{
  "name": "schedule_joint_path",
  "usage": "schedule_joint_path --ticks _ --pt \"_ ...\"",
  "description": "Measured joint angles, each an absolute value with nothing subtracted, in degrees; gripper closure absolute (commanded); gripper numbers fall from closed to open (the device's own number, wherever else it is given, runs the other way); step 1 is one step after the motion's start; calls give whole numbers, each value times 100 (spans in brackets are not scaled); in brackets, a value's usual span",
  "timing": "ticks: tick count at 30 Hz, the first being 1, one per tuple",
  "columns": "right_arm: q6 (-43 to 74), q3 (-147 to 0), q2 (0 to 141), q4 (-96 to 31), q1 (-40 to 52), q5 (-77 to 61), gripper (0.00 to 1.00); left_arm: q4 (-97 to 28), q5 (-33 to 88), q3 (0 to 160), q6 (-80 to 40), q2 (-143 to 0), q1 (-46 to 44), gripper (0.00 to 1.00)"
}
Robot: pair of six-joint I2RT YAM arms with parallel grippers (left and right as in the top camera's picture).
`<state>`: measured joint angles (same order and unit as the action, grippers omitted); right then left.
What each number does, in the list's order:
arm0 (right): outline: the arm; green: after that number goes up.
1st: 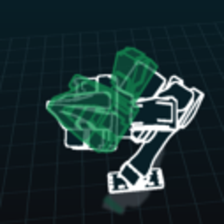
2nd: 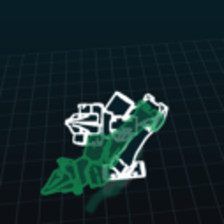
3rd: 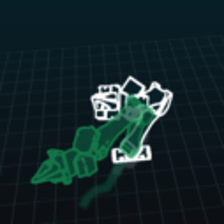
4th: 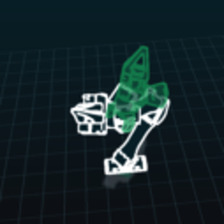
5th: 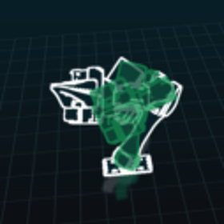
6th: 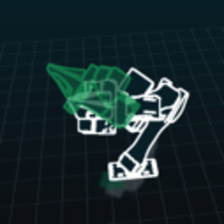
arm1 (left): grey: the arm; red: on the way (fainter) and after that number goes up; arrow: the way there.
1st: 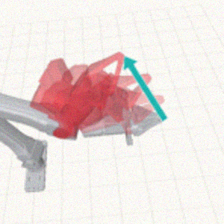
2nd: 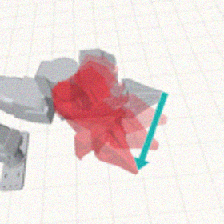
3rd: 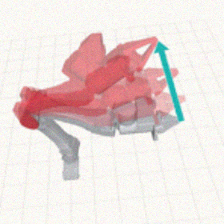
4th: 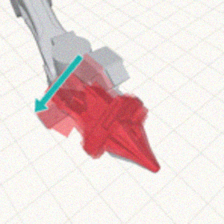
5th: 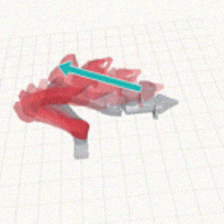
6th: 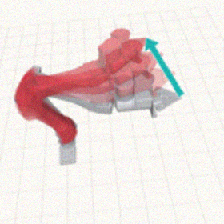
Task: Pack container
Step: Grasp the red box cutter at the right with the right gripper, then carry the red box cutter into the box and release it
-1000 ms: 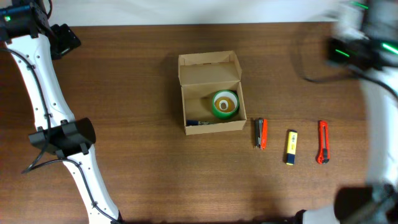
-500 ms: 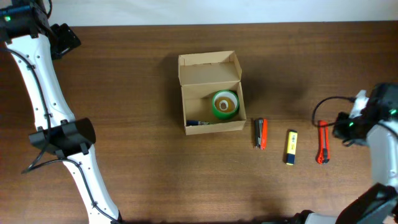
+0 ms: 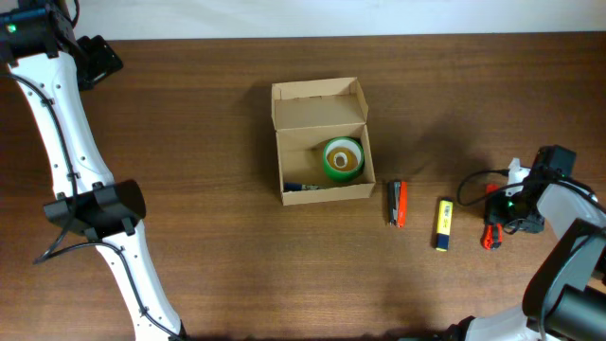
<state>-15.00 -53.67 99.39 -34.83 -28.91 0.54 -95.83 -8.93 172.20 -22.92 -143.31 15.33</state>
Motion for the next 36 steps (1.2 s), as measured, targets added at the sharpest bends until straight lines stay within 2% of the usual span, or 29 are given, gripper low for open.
schedule_joint_path --ticks 2,3,4,6,7,11,20,24,32,36 --pt "-1485 -5369 9946 -3485 -2891 40 43 -9588 -893 17220 -2292 -14331 1533 0" --pt "-1481 -5369 9948 -3485 -2891 36 46 -9594 -893 17220 -2290 -14331 1533 0" --pt "-1490 -5369 9950 -3485 -2891 30 52 -9598 -895 17220 -2290 -14331 1533 0" --pt "-1494 -5374 9959 -3481 -2888 -25 78 -9601 -893 17220 -2290 -14331 1533 0" --pt "-1494 -5374 9963 -3479 -2888 -45 86 -9601 -893 17220 -2290 -14331 1533 0" --pt "-1426 -5395 9966 -3489 -2884 -25 95 -9601 -895 17220 -2290 -14331 1533 0" --pt "-1328 -5465 9979 -3603 -2884 -12 96 -9603 -893 17220 -2290 -14331 1533 0" --pt "-1232 -5920 10169 -4222 -2884 -82 96 -9603 -893 17220 -2290 -14331 1533 0" --pt "-742 -8593 10272 -5970 -2814 -161 96 -9603 -893 17220 -2290 -14331 1533 0" --pt "-687 -9972 10272 -6790 -2403 -167 96 -9605 -893 17220 -2290 -14331 1533 0"
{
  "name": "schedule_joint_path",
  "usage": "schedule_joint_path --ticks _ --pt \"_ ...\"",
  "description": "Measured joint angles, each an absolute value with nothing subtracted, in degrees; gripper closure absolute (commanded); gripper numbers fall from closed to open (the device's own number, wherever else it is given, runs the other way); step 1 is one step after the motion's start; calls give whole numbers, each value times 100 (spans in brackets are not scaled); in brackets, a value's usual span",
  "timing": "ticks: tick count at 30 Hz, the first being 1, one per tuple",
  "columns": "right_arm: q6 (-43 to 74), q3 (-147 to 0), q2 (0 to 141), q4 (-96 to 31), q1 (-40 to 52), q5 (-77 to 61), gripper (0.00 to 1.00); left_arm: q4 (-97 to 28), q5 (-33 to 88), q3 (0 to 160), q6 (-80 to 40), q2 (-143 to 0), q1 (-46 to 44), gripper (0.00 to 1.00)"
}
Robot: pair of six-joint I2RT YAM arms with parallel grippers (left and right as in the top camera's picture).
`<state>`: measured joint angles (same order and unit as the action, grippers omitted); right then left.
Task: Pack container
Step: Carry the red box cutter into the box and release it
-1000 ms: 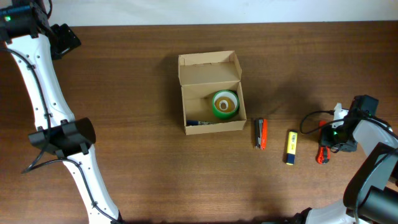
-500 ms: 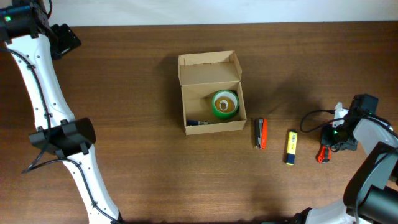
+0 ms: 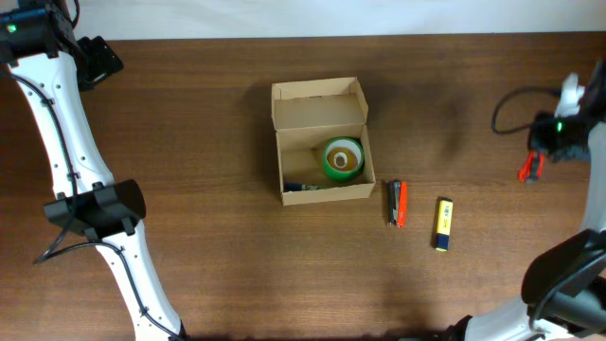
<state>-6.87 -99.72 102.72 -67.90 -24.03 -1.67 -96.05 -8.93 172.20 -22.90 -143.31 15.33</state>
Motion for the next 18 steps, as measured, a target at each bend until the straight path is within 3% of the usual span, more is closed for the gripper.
schedule_joint_path --ticks 8,13,18 --pt "-2193 -11773 10269 -7502 -172 -408 97 -9603 -893 17220 -2290 -14331 1533 0" --pt "-3590 -11898 10283 -7542 1304 -399 96 -9631 -893 17220 -2290 -14331 1533 0" --pt "-4633 -11926 10495 -7548 2139 -399 96 -9642 -893 17220 -2290 -14331 1533 0"
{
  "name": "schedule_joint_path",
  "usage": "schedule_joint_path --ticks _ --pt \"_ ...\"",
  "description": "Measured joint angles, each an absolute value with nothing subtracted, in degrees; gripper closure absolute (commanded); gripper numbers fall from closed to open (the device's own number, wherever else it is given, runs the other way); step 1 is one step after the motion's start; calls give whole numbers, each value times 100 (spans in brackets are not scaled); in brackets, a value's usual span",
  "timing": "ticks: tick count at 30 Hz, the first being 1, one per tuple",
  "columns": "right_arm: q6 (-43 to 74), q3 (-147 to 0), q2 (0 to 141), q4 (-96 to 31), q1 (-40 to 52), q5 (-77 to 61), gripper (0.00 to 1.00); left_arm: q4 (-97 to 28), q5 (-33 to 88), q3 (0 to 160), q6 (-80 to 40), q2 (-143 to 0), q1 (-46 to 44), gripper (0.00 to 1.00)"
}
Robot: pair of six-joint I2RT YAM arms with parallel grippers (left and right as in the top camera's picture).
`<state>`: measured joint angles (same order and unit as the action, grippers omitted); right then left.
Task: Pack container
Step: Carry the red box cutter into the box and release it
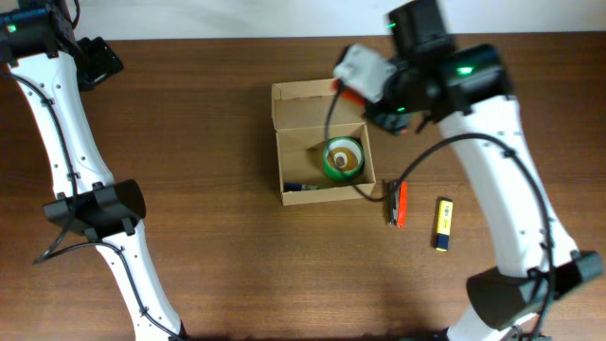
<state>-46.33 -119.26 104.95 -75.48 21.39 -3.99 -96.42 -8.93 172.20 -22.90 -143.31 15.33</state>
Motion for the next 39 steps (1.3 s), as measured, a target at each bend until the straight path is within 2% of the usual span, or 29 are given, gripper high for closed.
schedule_joint_path --ticks 6,14,39 --pt "-5319 -11957 11496 -7647 2626 -266 96 -9644 -893 17220 -2290 -14331 1533 0" --pt "-5614 -11955 12774 -7679 2797 -91 96 -9647 -893 17220 -2290 -14331 1533 0" --pt "-5505 -11883 13410 -7961 3085 -705 96 -9647 -893 17220 -2290 -14331 1533 0"
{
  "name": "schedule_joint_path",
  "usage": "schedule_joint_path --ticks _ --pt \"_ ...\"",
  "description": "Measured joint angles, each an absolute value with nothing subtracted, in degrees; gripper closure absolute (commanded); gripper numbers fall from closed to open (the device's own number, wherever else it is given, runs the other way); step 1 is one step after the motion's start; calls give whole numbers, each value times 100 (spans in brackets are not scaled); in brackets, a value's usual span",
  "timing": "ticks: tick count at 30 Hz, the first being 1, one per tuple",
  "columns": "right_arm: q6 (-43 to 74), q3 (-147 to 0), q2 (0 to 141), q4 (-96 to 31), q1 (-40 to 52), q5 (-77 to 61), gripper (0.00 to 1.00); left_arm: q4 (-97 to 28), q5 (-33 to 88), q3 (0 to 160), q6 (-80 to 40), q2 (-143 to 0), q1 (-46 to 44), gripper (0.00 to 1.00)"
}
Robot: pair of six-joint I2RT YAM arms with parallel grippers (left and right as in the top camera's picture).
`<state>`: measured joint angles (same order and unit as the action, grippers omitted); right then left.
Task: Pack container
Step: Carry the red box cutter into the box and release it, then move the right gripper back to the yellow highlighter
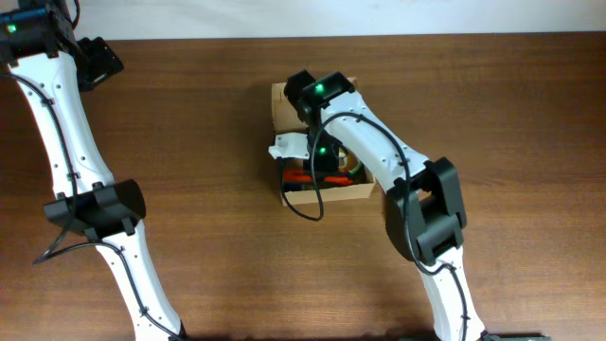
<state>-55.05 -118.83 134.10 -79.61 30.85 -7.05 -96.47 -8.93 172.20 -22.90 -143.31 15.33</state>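
The open cardboard box (pixel 318 104) stands in the middle of the table. My right arm reaches across it from the right, and my right gripper (pixel 312 176) is down inside the box's near left part. It is shut on a red-orange object (pixel 299 177) that lies low in the box. Only a sliver of the green tape roll (pixel 353 167) shows past the arm. At the far left edge my left arm stands raised, its black end (pixel 98 59) near the table's back corner, and the fingers there cannot be made out.
The right arm's black joint (pixel 428 210) hangs over the table to the right of the box and hides what lies under it. The left arm's elbow (pixel 95 210) sits over the left side of the brown wooden table (pixel 189 142).
My right gripper, with the red-orange object, was above the box's back right corner and is now down inside the box's near left part. The arm now covers the small items beside the box.
My right gripper was at the far right of the table on a red-orange object, beside a yellow and a red-black item. Then it held the object raised at the right edge, then over the box's back corner, now inside the box. The left arm stayed put.
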Motion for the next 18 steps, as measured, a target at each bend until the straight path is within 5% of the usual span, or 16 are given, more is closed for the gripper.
schedule_joint_path --ticks 4,5,18 --pt "-5363 -11850 13469 -7942 3085 -722 44 -9647 -893 17220 -2290 -14331 1533 0" --pt "-5293 -11848 13469 -7870 3085 -718 40 -9647 -893 17220 -2290 -14331 1533 0" --pt "-4670 -11874 13343 -7478 3072 -311 50 -9647 -893 17220 -2290 -14331 1533 0"
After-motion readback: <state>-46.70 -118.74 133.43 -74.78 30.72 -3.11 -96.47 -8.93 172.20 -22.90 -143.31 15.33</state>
